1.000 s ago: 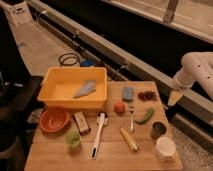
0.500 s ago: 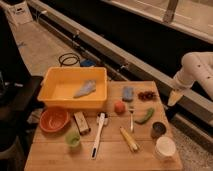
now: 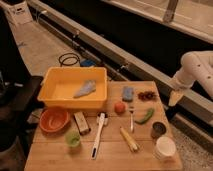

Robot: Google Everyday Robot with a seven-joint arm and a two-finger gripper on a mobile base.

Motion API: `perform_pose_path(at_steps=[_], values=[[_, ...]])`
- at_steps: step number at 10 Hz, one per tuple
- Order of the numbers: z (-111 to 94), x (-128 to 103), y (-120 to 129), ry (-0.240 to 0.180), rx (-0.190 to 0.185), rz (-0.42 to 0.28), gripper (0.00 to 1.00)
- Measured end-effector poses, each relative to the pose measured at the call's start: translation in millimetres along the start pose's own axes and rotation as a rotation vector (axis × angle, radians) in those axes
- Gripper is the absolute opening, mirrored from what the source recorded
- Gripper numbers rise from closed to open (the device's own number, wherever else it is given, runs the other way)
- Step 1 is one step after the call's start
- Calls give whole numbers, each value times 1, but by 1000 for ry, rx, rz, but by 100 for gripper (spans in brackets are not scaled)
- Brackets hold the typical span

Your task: Place fork in red bowl

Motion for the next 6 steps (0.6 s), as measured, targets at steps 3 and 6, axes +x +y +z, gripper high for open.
perform_pose_path(at_steps=[3, 6], values=[[6, -59, 26, 15, -23, -249, 80], [21, -120, 73, -7, -72, -588, 80]])
